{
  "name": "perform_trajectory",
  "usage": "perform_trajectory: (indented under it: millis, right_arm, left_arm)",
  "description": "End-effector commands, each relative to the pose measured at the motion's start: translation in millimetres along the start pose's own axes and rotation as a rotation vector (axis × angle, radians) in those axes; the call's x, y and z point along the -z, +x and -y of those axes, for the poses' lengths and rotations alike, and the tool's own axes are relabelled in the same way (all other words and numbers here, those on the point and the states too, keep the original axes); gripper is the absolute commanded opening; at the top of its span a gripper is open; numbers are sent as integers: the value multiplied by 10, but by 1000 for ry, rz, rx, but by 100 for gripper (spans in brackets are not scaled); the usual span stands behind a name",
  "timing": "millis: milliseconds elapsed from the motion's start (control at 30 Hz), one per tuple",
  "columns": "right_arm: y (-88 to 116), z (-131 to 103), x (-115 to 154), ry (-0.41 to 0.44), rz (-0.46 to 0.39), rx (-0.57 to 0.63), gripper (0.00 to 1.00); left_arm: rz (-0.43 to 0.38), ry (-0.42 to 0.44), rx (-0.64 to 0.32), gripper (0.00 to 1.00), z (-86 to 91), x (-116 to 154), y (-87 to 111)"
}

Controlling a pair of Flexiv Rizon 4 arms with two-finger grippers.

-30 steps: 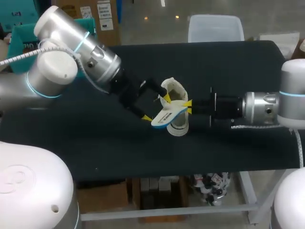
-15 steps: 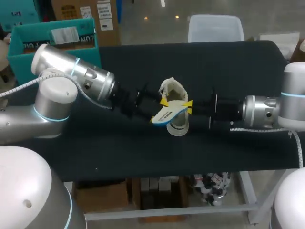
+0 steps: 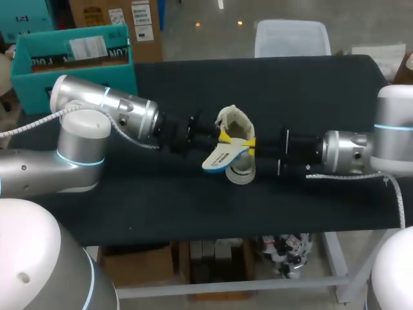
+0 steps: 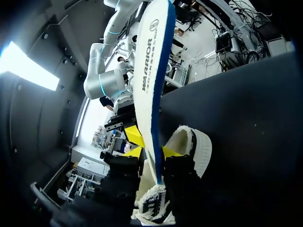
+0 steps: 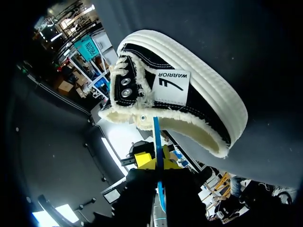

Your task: Open the shoe tongue, take the insole out of the shoe, put the insole back into the shoe, and pack the shoe into the shoebox

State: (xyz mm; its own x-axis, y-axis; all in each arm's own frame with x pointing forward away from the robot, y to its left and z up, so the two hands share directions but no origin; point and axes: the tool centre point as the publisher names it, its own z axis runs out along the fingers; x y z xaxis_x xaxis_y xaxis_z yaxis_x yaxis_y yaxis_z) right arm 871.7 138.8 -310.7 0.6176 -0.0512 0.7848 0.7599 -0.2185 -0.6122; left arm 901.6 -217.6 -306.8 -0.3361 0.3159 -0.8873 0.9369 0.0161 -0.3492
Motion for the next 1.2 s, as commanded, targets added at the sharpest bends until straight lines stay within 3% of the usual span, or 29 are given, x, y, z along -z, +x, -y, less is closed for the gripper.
perform_trajectory:
  millis: [33, 633, 833, 1200]
  right_arm:
    - [-13, -8, -6, 5, -3, 1, 0]
    - [-34, -95, -61, 13, 61, -20, 0]
    - [-36, -163, -107, 11, 110, -26, 0]
    - [-35, -196, -33, 7, 117, -10, 0]
  left_arm:
    - [5, 23, -2, 0, -95, -87, 5]
    - [-123, 139, -82, 0, 38, -345, -26]
    - [-165, 154, -93, 0, 22, -396, -14]
    - [-195, 150, -112, 0, -16, -423, -66]
